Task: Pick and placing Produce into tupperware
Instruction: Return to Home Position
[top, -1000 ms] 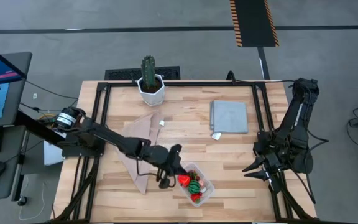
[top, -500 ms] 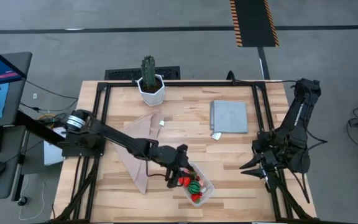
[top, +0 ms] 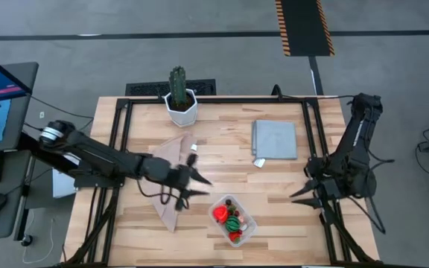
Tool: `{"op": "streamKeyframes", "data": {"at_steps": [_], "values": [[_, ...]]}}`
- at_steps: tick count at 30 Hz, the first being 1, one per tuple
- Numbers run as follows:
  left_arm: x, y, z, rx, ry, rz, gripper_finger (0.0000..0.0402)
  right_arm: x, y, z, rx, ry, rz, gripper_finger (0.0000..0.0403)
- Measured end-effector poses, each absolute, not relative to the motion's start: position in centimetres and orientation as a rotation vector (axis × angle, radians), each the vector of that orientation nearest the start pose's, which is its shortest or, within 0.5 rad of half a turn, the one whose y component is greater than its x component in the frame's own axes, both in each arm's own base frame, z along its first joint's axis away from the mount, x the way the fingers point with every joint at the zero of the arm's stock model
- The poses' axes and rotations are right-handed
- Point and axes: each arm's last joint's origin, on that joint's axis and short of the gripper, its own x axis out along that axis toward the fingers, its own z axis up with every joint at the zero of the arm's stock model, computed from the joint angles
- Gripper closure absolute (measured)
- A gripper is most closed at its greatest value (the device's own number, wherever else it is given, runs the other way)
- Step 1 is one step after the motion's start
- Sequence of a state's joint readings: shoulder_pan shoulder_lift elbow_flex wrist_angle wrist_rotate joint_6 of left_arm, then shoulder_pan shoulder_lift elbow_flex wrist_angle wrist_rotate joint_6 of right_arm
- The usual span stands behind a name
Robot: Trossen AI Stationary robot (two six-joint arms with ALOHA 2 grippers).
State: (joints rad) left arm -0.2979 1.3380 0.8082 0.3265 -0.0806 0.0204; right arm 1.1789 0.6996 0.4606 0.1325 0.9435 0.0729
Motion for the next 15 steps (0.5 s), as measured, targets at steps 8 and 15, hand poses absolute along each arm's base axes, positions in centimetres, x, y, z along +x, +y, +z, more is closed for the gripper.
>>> {"op": "streamKeyframes", "data": {"at_steps": [8,15], "values": [[20.5,-5.5,23.8,-0.002,-0.018,-0.171,0.0263,9.8,10.7,27.8,0.007,-0.002,0.278,0.0310],[15.1,-3.7,21.4,-0.033,-0.056,-0.093,0.0263,12.1,7.9,27.5,-0.014,0.028,0.123,0.0310]]}}
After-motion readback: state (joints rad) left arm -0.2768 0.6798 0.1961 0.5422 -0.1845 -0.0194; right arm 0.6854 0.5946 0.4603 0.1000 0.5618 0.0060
